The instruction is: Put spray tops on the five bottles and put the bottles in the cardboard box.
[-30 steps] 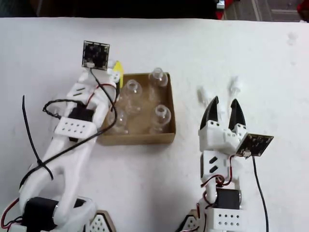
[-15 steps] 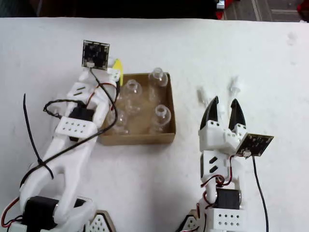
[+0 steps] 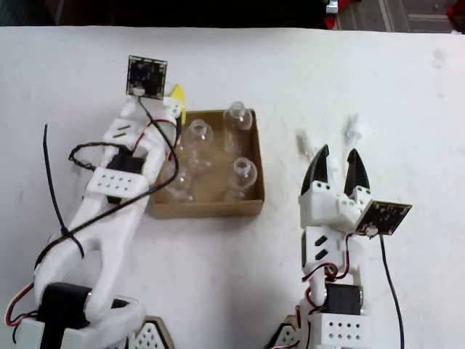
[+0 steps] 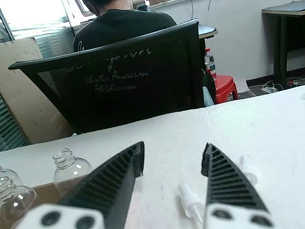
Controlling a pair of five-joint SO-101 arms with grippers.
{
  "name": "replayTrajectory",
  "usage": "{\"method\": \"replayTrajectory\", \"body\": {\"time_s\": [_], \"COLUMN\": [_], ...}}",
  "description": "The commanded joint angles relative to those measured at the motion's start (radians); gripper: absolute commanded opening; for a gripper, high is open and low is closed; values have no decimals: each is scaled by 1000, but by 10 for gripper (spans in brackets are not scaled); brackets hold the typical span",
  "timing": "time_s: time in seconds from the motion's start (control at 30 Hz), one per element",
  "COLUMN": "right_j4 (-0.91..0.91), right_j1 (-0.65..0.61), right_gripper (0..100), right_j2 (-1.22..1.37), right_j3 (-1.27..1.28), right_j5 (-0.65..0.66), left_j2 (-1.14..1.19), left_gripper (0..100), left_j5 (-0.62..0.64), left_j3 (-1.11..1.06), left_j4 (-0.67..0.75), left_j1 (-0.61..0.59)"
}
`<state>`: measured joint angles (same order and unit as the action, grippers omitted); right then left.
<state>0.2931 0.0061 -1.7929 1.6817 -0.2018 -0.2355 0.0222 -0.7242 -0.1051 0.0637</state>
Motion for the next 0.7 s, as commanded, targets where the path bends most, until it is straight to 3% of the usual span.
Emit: {"method": "replayTrajectory", "body": {"time_s": [0.0, 0.67], "right_j4": [7, 7], "right_j1": [-7, -5], "right_gripper": [176, 176], "right_j2": [-1, -1], "right_j3": [9, 9], "right_j5": [15, 17], "left_j2": [47, 36], "left_gripper": [23, 28], "left_j5": [-9, -11], "left_j3": [31, 21], "left_j4": [6, 0], "left_j1": [1, -1]}}
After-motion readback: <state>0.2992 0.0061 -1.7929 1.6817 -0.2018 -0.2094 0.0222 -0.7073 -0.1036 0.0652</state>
